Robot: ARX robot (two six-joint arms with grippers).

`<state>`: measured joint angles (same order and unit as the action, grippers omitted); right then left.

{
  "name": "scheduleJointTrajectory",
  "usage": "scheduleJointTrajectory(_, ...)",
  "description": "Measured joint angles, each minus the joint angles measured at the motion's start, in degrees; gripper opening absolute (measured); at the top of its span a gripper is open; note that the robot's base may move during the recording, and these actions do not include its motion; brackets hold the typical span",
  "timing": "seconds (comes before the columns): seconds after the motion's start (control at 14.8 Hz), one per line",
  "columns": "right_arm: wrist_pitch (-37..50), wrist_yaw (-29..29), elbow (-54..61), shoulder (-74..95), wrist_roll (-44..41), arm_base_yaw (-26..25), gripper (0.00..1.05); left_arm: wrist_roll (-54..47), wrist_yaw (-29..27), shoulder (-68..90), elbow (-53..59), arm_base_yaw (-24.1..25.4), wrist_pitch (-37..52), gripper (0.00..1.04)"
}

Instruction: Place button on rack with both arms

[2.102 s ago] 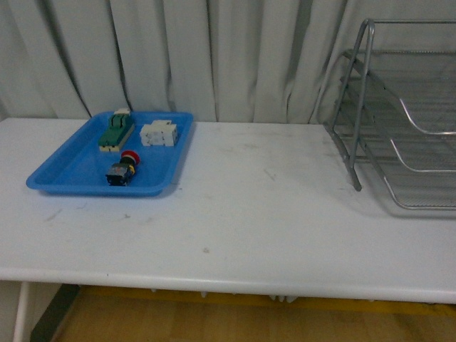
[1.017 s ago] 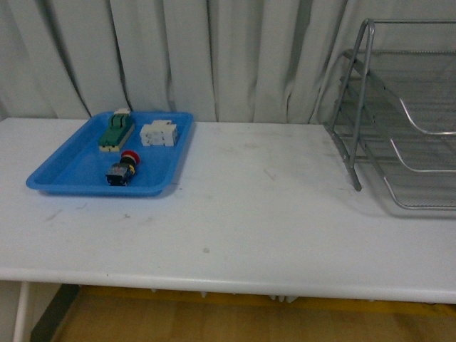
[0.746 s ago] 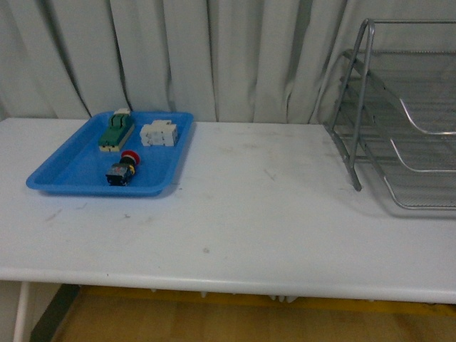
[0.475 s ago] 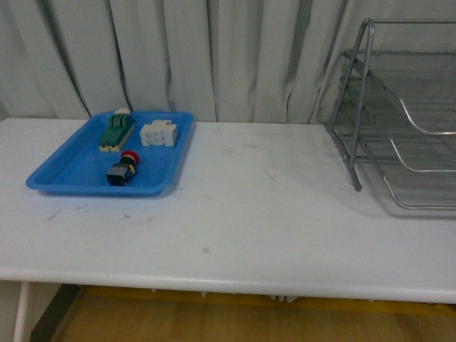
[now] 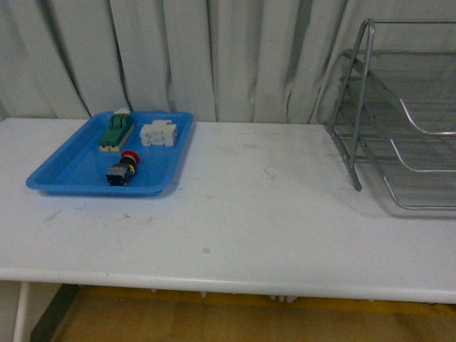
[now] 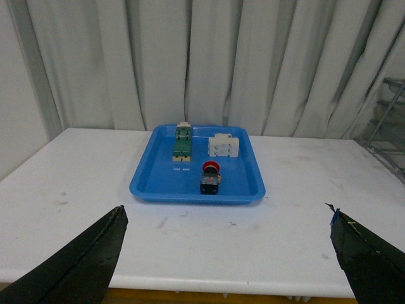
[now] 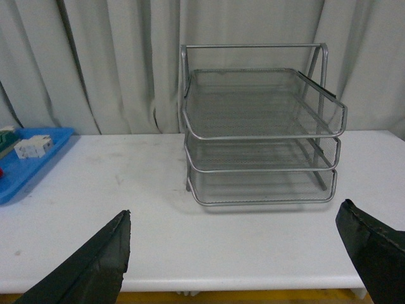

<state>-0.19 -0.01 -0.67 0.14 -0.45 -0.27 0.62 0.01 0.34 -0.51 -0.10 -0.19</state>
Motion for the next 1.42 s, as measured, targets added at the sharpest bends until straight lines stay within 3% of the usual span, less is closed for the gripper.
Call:
scheduleJointTrajectory(0.07,0.0,0.0,0.0,0.0,0.0,0.0,0.98,0.0,0.0,0.0,0.0,0.0,0.0,0.98)
scheduleJointTrajectory(0.14,-0.3,7.1,-0.4,2.7,2.4,2.8,0.98,0.0,0.0,0.0,0.0,0.0,0.0,0.98)
scheduleJointTrajectory(0.27,6.7,11.3,-1.3,11.6,4.4,1.2,0.98,0.0,0.1,0.0,0.0,0.0,0.1,0.98)
scheduleJointTrajectory(0.34,14.4,10.2,-2.6,19.2,5.4,-2.4,0.98,0.0,0.0,0.0,0.0,0.0,0.0,0.98)
scheduleJointTrajectory(0.47,34.2,1.2,-11.0,41.2,6.7,-9.7,0.98,0.0,0.0,0.0,0.0,0.0,0.0,0.98)
scheduleJointTrajectory(0.68,48.3,-8.9,-23.5,62.2,12.9,-17.4,0.98,0.0,0.0,0.0,0.0,0.0,0.0,0.98)
scheduleJointTrajectory(0.88,68.0,-19.7,-30.3,75.5,32.0,-20.7,0.98,0.0,0.0,0.0,0.0,0.0,0.0,0.98)
scheduleJointTrajectory(0.95,73.7,-19.8,-30.6,79.8,39.8,-20.7,0.98,0.0,0.0,0.0,0.0,0.0,0.0,0.98)
scheduleJointTrajectory(1.22,73.5,-16.0,-31.5,97.9,68.8,-17.9,0.98,0.0,0.0,0.0,0.0,0.0,0.0,0.98)
scheduleJointTrajectory(1.42,74.0,-15.0,-35.6,106.8,82.2,-16.6,0.98,0.0,0.0,0.0,0.0,0.0,0.0,0.98)
